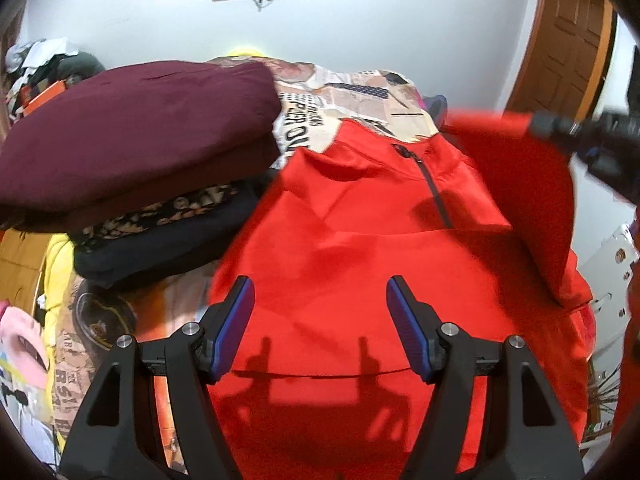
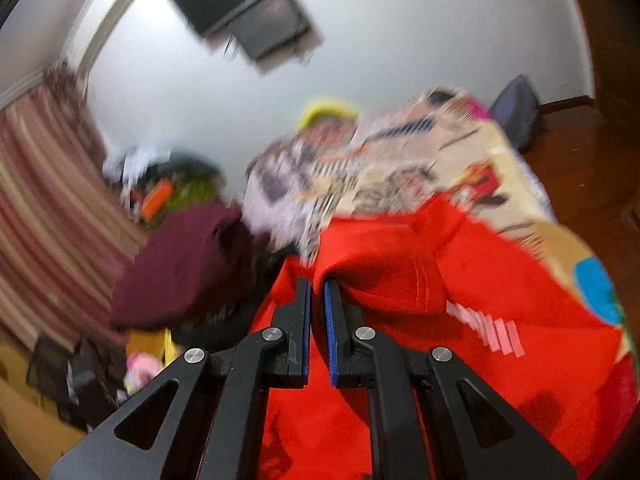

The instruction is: Fold large clothes

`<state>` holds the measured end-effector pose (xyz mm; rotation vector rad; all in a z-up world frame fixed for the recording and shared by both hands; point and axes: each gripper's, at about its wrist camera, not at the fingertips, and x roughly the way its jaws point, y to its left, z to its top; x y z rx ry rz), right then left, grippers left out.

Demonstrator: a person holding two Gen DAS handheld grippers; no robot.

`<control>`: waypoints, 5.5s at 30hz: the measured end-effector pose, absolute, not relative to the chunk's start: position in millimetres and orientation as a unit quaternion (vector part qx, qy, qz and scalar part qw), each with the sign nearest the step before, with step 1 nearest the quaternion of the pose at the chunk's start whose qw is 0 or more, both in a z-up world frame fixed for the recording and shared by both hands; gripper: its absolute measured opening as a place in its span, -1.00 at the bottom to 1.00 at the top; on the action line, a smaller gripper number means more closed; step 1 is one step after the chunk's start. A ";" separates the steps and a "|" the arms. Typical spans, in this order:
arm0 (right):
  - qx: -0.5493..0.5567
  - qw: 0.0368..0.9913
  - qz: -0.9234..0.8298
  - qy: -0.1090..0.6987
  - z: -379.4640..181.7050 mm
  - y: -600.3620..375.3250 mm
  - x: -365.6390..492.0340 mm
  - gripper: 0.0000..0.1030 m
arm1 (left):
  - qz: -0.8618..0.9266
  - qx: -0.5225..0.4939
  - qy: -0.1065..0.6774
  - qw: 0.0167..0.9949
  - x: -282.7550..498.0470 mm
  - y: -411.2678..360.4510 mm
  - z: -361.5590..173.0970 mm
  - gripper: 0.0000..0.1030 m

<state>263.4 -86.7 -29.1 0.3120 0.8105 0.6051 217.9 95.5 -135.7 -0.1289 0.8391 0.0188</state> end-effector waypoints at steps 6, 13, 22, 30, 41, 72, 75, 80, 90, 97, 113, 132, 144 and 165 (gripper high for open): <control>0.056 0.820 0.320 0.472 -88.5 -19.0 254.5 -0.89 | 0.026 -0.080 0.414 0.906 209.1 117.2 -145.2 0.31; 0.011 0.796 0.322 0.512 -121.7 -5.0 241.2 -0.88 | 0.034 -0.083 0.424 0.901 204.6 124.8 -152.8 0.31; 0.025 0.846 0.283 0.451 -78.1 -58.6 241.8 -0.66 | -0.005 -0.095 0.437 0.894 230.6 103.7 -153.1 0.31; 0.017 0.902 0.184 0.389 -56.8 -136.2 237.2 -0.07 | -0.055 -0.106 0.471 0.874 277.8 68.4 -159.6 0.31; 0.033 0.903 0.097 0.418 -79.4 -219.6 234.2 -0.04 | -0.063 -0.084 0.547 0.830 339.6 25.6 -207.6 0.07; 0.039 0.867 0.112 0.483 -134.3 -215.5 217.2 0.02 | 0.061 -0.043 0.449 0.890 247.2 122.4 -178.2 -0.88; 0.037 0.867 0.109 0.485 -134.3 -215.8 215.2 0.10 | 0.071 -0.056 0.475 0.875 238.7 133.3 -201.1 -0.75; 0.039 0.865 0.108 0.488 -135.3 -217.4 214.2 0.14 | 0.080 -0.064 0.508 0.855 226.8 140.7 -227.3 -0.61; 0.026 0.869 0.117 0.480 -123.3 -214.4 216.9 0.14 | 0.092 -0.022 0.500 0.861 217.6 133.6 -207.1 -0.33; 0.019 0.885 0.137 0.444 -95.6 -206.1 226.2 0.14 | 0.056 0.002 0.441 0.896 237.6 104.2 -149.0 -0.23; 0.010 0.901 0.175 0.396 -64.0 -172.4 311.1 0.27 | -0.025 0.025 0.412 0.911 372.1 17.2 -123.9 -0.17; -0.002 0.841 0.207 0.500 -141.5 -120.9 452.3 0.27 | 0.014 -0.065 0.479 0.875 508.3 58.9 -203.5 -0.01; -0.053 0.841 0.214 0.494 -156.9 -99.8 451.4 -0.44 | -0.032 -0.069 0.475 0.877 516.4 52.9 -213.1 -0.63; -0.033 0.870 0.291 0.395 -46.1 -125.6 305.2 -0.85 | -0.097 0.008 0.371 0.924 349.0 31.2 -83.0 -0.86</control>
